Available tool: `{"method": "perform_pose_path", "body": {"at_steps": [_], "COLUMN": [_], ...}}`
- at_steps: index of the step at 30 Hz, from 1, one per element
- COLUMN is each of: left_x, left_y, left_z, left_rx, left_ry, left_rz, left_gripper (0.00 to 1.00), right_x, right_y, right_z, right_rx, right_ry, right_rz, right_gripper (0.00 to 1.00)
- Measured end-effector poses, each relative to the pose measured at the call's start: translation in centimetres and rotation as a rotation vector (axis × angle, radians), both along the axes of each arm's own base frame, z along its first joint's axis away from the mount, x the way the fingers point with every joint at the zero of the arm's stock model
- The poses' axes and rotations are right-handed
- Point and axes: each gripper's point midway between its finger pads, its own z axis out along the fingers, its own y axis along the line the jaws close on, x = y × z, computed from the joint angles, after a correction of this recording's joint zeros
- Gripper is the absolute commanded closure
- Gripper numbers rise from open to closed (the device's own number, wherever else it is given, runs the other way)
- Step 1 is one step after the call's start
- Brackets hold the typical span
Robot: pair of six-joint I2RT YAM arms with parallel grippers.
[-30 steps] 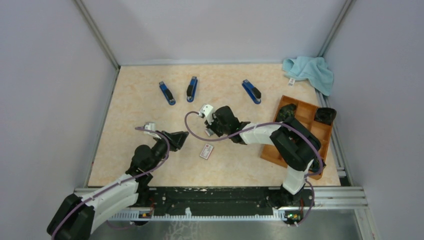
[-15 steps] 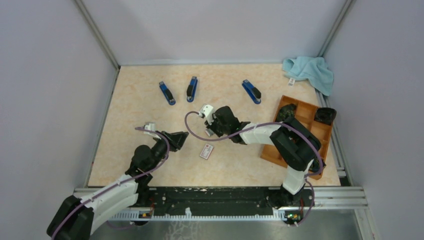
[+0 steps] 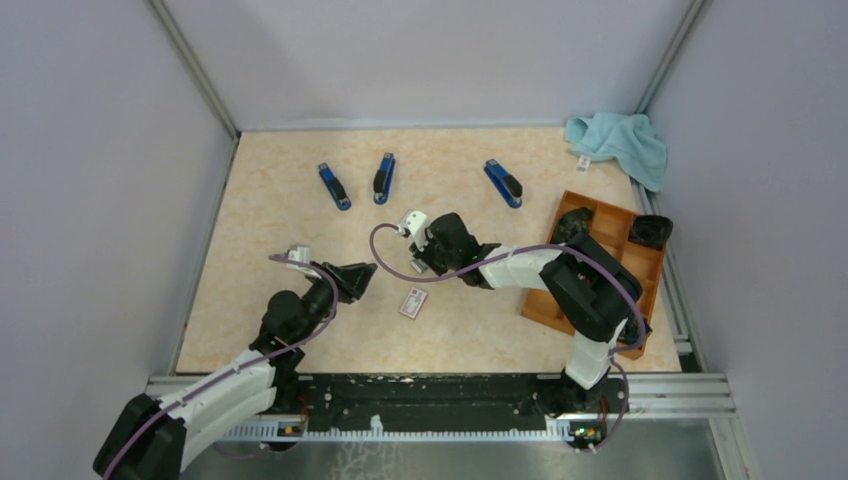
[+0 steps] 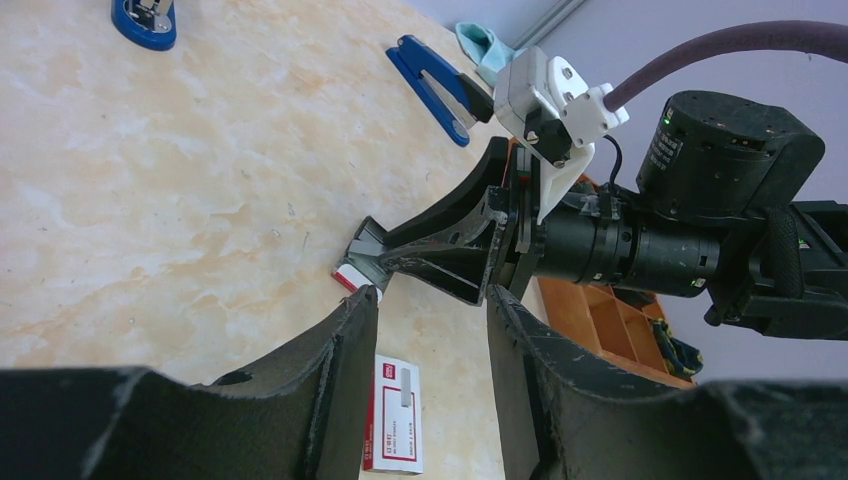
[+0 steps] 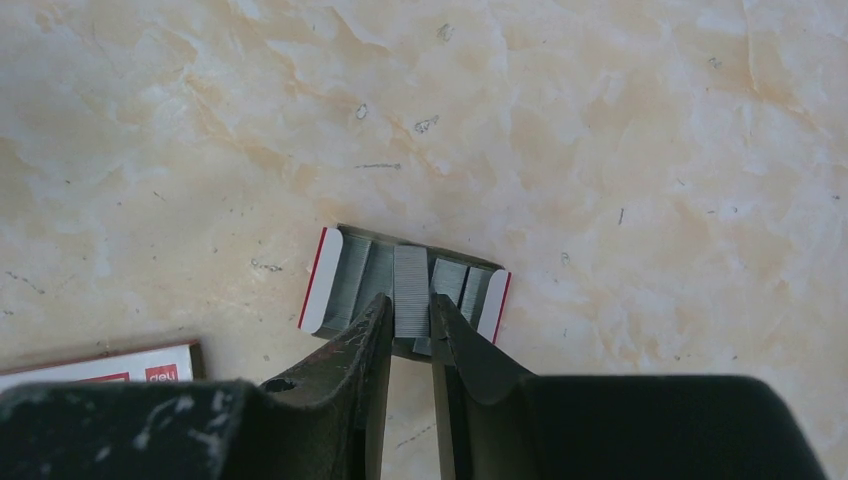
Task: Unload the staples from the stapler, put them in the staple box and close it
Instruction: Place the staple in the staple box.
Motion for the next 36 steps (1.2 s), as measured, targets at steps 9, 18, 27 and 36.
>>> {"method": "perform_pose_path", "body": {"at_steps": [9,18,27,36], "left_x": [0.0,0.0,-0.1,-1.0], "left_y": [0.0,0.0,0.1,-1.2], "left_z": [0.0,0.1,0.1,-1.0], "left_rx": [0.002,0.001,0.005,0.1], "left_ry": [0.002,-0.005,-0.008,-0.035], "left_rz": [0.0,0.0,0.0,-0.102], "left_gripper": [0.49,0.49,0.4,0.01], "right_x": [-0.2,-0.3,-0.5,-1.3], "right_y": [-0.1,-0.2,-0.5,-0.9], "right_z": [-0.2,-0.3,0.8,7.6], "right_rx": [-0.005,-0.01,-0.008,0.135], "right_ry": [0.012,0.019,0.012,0.001], "right_rz": [-0.004,-0.005,0.002,0.129], "right_gripper": [0.78,0.77,0.75,0.59]}}
